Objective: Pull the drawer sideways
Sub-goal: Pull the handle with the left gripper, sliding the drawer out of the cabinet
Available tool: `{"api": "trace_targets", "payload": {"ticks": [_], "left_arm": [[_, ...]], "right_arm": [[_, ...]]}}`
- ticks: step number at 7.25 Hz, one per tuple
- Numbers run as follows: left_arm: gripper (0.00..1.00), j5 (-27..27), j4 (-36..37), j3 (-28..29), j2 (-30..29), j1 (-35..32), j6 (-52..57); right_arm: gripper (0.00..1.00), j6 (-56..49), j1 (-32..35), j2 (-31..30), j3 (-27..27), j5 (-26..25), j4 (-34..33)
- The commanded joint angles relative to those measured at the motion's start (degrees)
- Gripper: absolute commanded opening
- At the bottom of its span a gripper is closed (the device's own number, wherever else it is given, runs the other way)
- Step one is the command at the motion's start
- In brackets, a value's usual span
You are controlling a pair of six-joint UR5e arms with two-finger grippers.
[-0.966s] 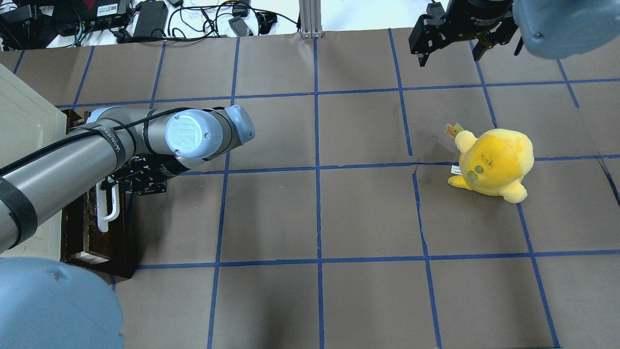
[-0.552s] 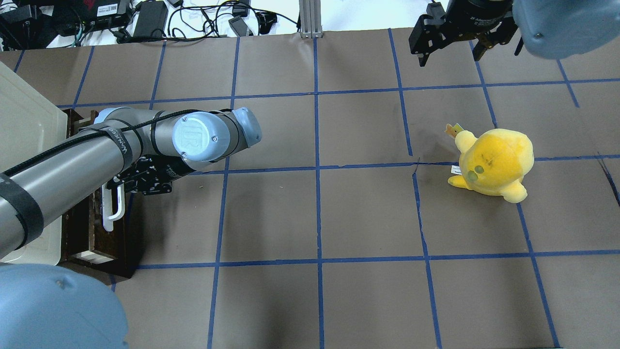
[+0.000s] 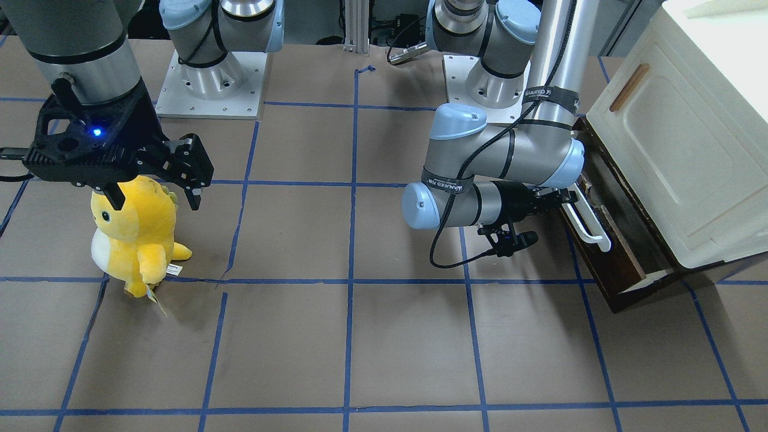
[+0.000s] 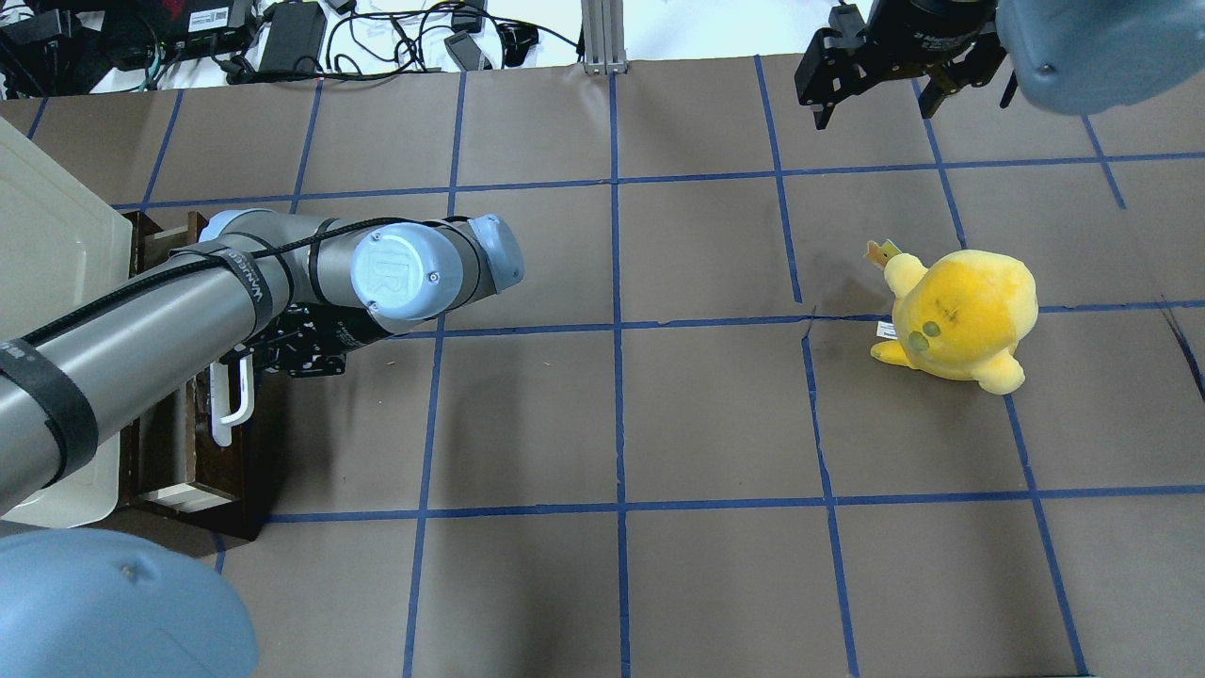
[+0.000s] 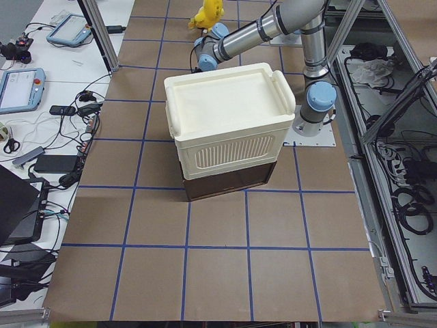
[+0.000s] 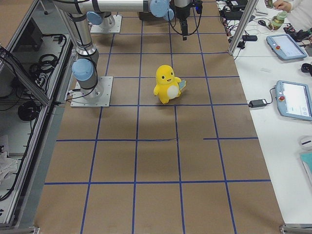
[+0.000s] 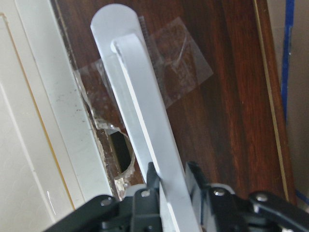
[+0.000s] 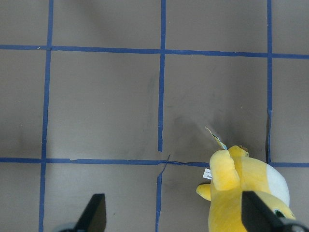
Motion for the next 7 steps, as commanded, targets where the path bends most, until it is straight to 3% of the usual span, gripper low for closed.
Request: {"api": "trace_targets", "payload": {"ticks": [1, 7], "left_arm": [[0.27, 0.0, 0.1, 0.0, 0.2, -1.2, 0.2], [0.27, 0.0, 0.2, 0.0, -0.4, -1.4, -0.1]], "right_arm": [[1.00, 0.0, 0.0, 0.0, 0.0, 0.0, 0.0], [1.00, 0.0, 0.0, 0.0, 0.0, 0.1, 0.0]]}}
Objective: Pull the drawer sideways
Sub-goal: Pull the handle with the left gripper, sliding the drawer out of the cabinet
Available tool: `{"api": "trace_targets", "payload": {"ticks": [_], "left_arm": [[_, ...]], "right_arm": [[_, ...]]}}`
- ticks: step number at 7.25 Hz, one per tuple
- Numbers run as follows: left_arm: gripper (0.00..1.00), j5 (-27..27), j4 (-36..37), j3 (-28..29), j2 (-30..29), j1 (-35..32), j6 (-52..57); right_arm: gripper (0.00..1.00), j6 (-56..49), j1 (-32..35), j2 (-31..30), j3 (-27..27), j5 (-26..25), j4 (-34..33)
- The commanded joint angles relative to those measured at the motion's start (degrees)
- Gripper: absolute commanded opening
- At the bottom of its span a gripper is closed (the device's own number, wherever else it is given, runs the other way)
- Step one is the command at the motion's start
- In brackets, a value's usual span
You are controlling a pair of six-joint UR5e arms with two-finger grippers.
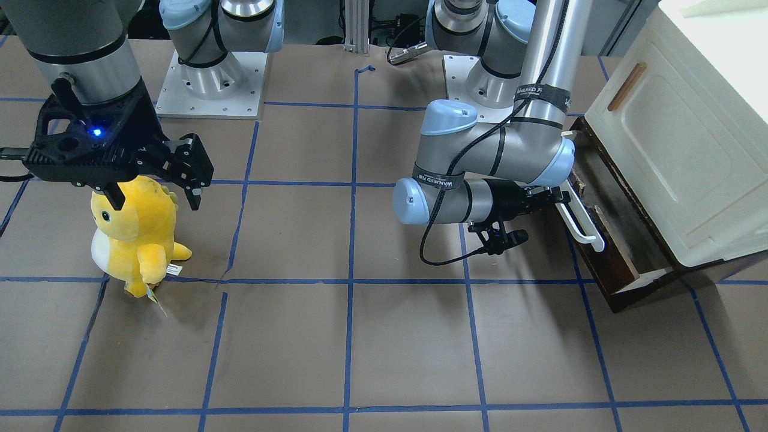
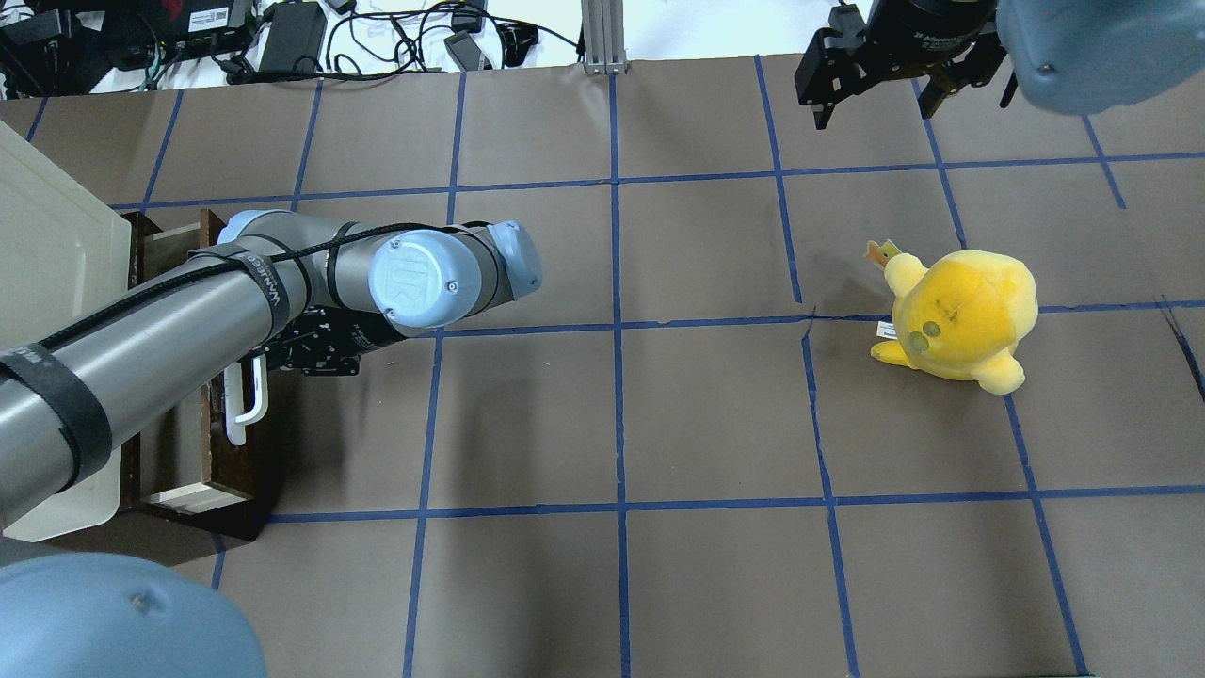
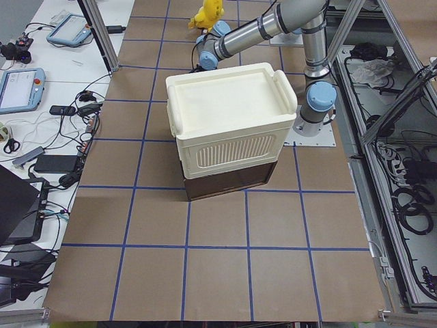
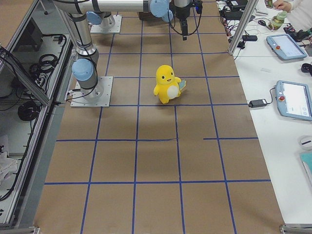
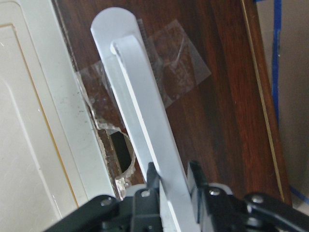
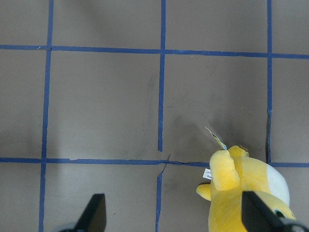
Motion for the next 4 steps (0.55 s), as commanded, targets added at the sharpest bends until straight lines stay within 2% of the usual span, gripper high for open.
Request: {"api": "trace_targets", "payload": {"ticks": [1, 4], "left_arm": [[0.27, 0.2, 0.1, 0.0, -0.2, 0.0, 0.1], [0.28, 0.1, 0.1, -0.2, -0.8, 0.1, -0.2]], "right_arm": [[1.00, 0.0, 0.0, 0.0, 0.0, 0.1, 0.0], [1.00, 0.0, 0.0, 0.0, 0.0, 0.0, 0.0]]}}
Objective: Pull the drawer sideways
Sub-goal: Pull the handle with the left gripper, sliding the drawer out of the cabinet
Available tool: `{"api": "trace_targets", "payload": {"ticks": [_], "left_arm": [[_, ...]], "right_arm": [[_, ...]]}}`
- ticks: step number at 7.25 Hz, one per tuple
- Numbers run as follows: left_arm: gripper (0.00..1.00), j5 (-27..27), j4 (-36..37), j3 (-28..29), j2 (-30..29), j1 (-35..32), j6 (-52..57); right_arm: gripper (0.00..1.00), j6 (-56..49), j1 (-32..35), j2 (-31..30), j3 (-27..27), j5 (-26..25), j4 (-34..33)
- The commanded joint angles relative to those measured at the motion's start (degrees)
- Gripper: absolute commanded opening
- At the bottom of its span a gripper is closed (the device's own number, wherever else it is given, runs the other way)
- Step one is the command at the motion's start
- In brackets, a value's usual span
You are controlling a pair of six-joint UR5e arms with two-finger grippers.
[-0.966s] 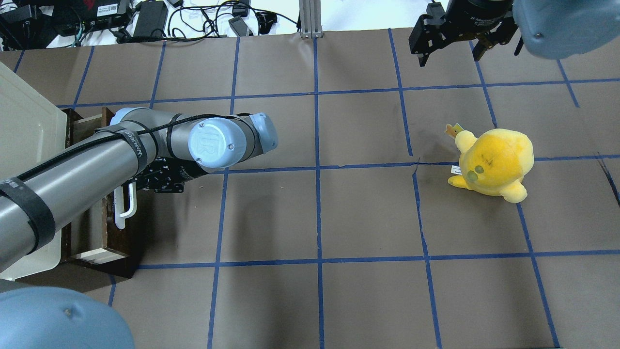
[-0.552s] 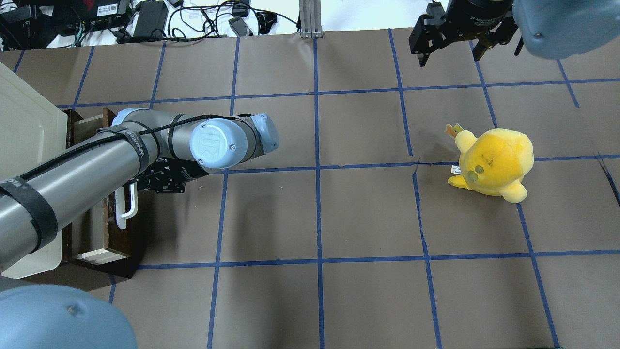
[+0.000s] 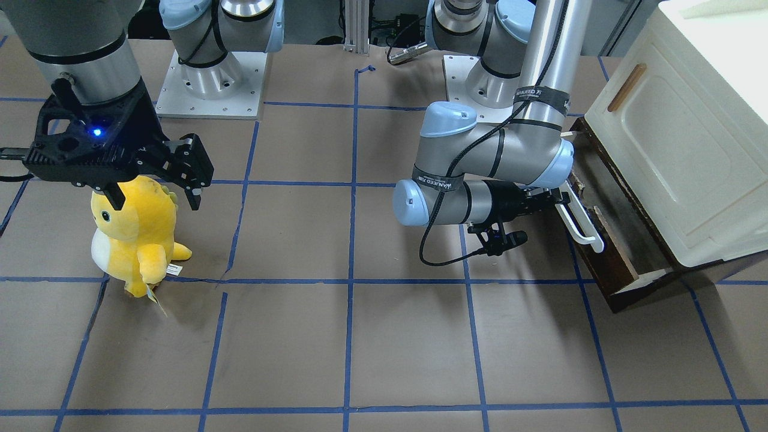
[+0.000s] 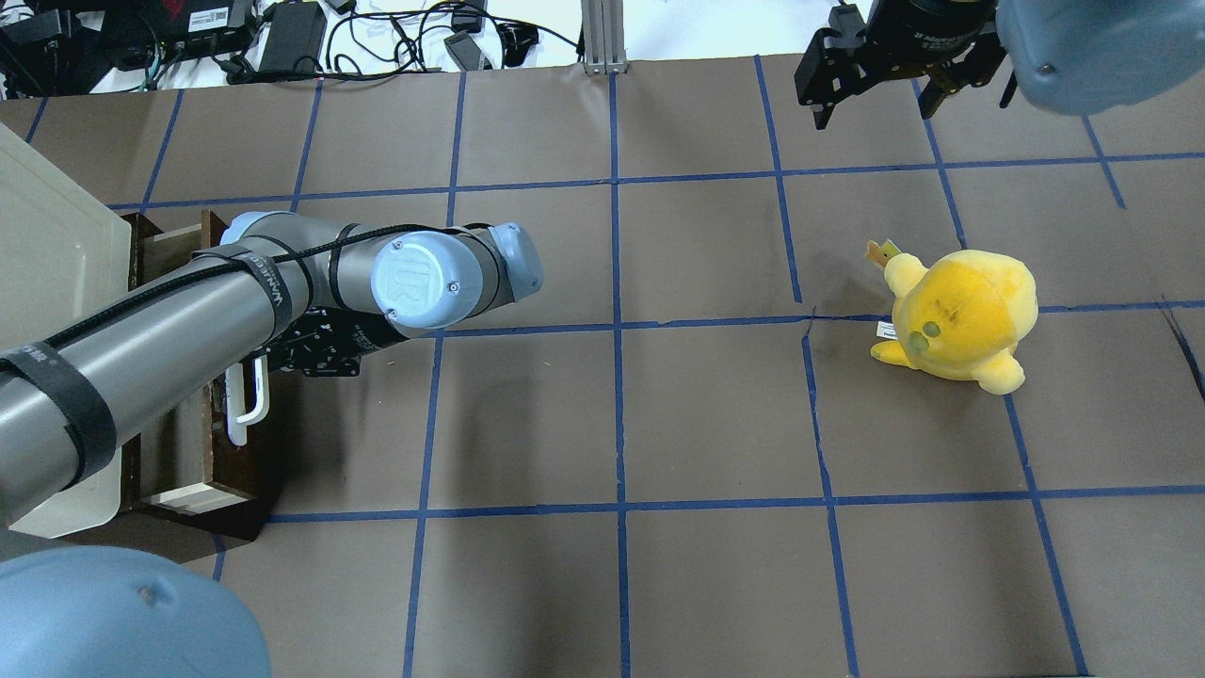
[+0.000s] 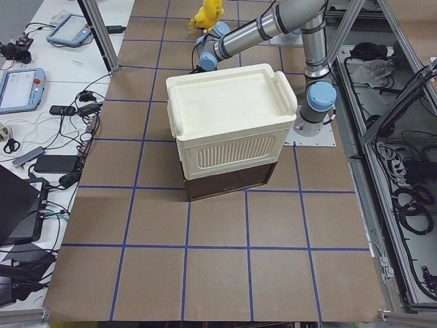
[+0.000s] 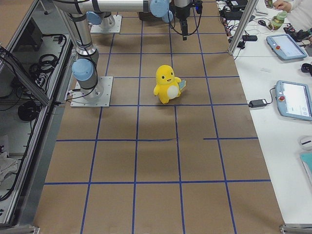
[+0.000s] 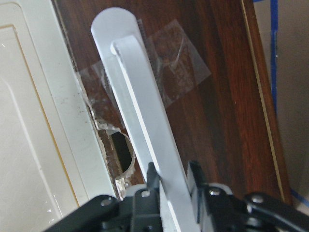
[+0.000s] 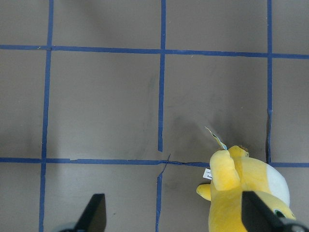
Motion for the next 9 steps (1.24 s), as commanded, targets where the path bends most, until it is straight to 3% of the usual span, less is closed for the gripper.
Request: {"api": "trace_targets", "payload": {"ticks": [1, 9], "left_arm": [[0.28, 0.1, 0.0, 0.1, -0.8, 0.0, -0.1], [0.27, 0.0, -0.3, 0.1, -0.2, -3.0, 0.2]], "right_arm": [[1.00, 0.0, 0.0, 0.0, 0.0, 0.0, 0.0], [1.00, 0.0, 0.0, 0.0, 0.0, 0.0, 0.0]]}}
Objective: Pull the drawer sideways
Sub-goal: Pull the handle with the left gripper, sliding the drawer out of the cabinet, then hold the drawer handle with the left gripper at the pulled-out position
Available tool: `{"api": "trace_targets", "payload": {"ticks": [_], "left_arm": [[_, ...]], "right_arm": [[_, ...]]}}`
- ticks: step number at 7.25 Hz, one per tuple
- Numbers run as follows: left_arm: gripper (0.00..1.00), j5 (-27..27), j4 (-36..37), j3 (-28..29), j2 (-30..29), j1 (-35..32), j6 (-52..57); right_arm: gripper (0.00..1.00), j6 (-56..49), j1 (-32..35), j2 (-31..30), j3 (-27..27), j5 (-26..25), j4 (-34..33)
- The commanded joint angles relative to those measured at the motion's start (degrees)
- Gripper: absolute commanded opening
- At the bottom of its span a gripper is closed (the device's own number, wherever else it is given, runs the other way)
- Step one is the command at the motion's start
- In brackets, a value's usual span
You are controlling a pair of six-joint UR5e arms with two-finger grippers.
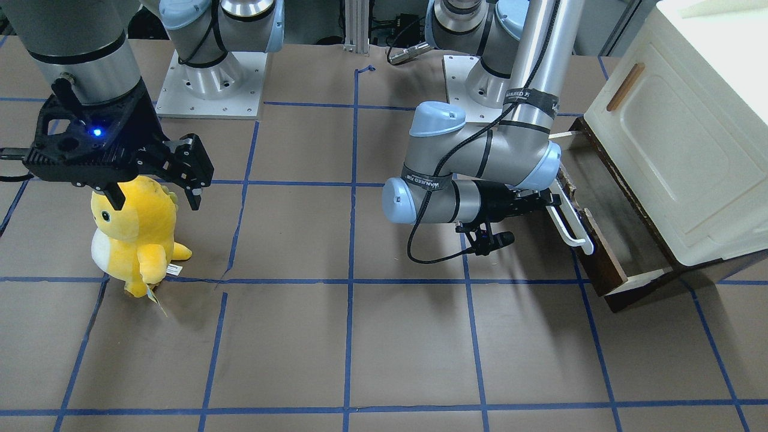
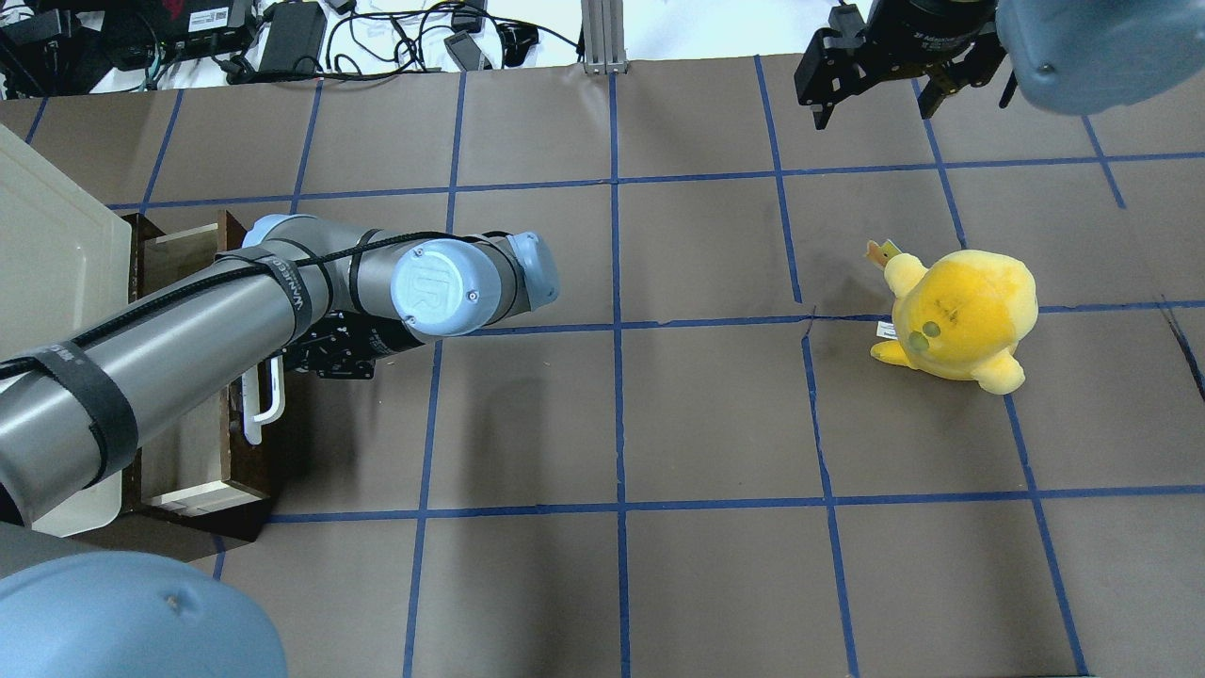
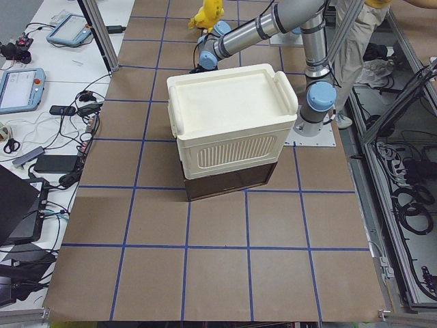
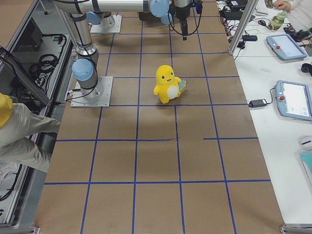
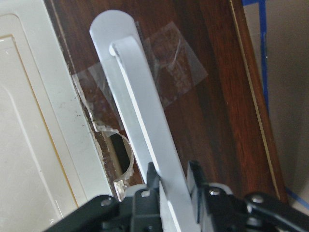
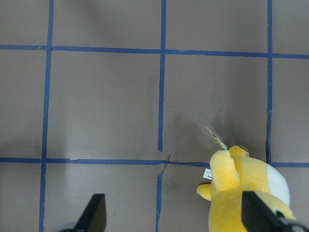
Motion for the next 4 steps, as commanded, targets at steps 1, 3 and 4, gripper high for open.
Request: {"api": "trace_targets", "payload": {"ticks": [1, 3, 4], "left_arm": [[0.27, -0.5, 0.0, -0.1, 0.3, -1.0, -0.1], [0.27, -0.6, 0.0, -0.1, -0.1, -1.1, -0.3], [0.27, -0.5, 0.0, 0.0, -0.1, -1.1, -0.3]], "right_arm": [[1.00, 0.0, 0.0, 0.0, 0.0, 0.0, 0.0], [1.00, 0.0, 0.0, 0.0, 0.0, 0.0, 0.0], [1.00, 0.0, 0.0, 0.0, 0.0, 0.0, 0.0]]}}
